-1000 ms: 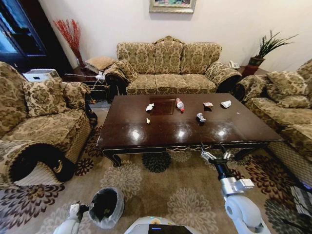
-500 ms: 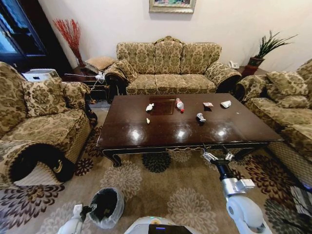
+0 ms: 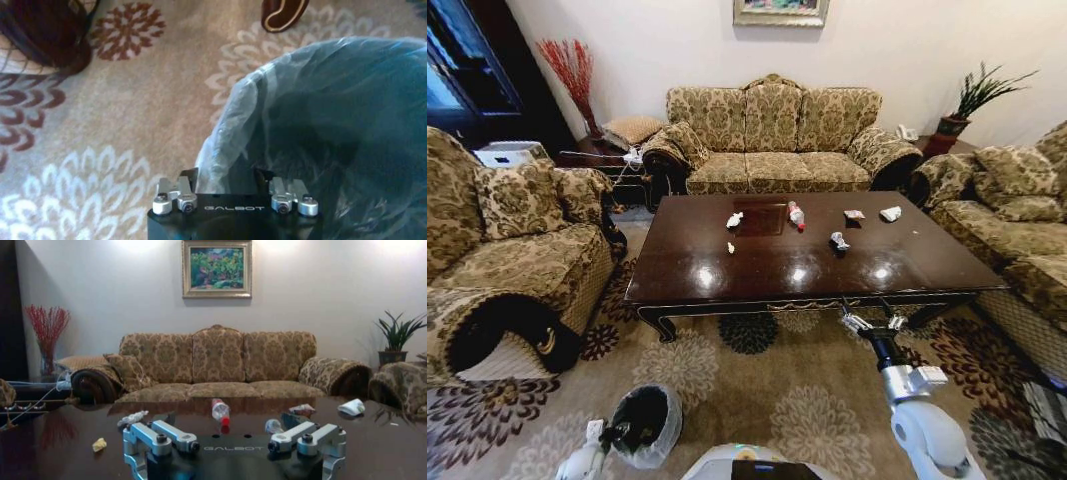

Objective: Move to the front of the table and place the trash on the table into the trash bin.

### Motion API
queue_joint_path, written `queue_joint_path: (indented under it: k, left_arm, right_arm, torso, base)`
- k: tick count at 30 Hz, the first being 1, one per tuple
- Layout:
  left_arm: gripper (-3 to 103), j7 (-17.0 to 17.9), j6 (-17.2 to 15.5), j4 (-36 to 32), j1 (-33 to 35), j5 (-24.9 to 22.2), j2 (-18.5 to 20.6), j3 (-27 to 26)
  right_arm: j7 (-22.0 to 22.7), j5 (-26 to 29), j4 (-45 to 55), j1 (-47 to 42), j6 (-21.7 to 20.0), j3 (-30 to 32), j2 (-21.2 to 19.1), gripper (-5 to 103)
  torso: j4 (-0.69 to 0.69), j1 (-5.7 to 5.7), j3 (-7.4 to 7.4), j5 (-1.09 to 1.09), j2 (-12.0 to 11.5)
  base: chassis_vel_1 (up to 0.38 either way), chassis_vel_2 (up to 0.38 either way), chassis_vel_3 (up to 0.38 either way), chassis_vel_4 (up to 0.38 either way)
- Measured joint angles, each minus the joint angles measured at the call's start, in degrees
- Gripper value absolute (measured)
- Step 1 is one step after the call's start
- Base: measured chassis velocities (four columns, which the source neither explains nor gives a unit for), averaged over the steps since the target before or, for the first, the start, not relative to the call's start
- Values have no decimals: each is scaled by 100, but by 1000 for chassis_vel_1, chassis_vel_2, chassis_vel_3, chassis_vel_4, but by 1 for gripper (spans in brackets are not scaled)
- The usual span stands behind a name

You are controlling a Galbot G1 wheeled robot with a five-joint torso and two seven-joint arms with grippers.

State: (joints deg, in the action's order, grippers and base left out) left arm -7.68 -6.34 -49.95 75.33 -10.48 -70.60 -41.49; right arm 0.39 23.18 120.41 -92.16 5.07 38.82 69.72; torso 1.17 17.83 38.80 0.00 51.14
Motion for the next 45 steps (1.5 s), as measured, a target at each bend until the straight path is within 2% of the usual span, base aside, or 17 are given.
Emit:
queue_joint_path:
  k: [3, 5, 6, 8, 12, 14, 21, 23, 45]
  left_arm:
    - [54, -118, 120, 70, -31, 36, -15, -20]
    - [46, -159, 157, 90, -37, 53, -19, -28]
    - [43, -163, 160, 91, -37, 56, -20, -29]
    - [43, -163, 161, 91, -37, 56, -20, -31]
    - [28, -159, 161, 89, -33, 58, -16, -38]
    - [28, -159, 161, 87, -32, 58, -15, -39]
    - [6, -158, 165, 69, -30, 57, -9, -40]
    - [3, -163, 164, 66, -29, 55, -9, -39]
    - [3, -160, 153, 57, -22, 55, -13, -34]
  right_arm:
    - [4, -1, -1, 12, -7, -9, 7, 100]
    - [6, -2, -1, 15, -10, -12, 10, 100]
    - [6, -3, -1, 15, -10, -12, 11, 100]
    - [7, -3, -1, 16, -10, -13, 11, 100]
    - [9, -3, -1, 17, -12, -14, 12, 100]
    - [9, -3, -1, 18, -12, -15, 13, 100]
    - [10, -3, 0, 19, -12, -16, 14, 100]
    - [10, -3, 0, 20, -12, -15, 14, 100]
    - [8, -1, 7, 19, -10, -16, 14, 100]
  torso:
    - [0, 0, 0, 2, 0]
    - [0, 0, 0, 2, 0]
    - [0, 0, 0, 1, 0]
    - [0, 0, 0, 1, 0]
    - [1, 0, 0, 5, 0]
    - [1, 0, 0, 5, 0]
    - [1, 0, 0, 5, 0]
    - [1, 0, 0, 5, 1]
    - [0, 0, 0, 0, 1]
  base:
    - [0, 0, 0, 0]
    - [0, 0, 0, 0]
    - [0, 0, 0, 0]
    - [0, 0, 0, 0]
    - [0, 0, 0, 0]
    - [0, 0, 0, 0]
    - [0, 0, 0, 0]
    - [0, 0, 0, 0]
    - [0, 0, 0, 0]
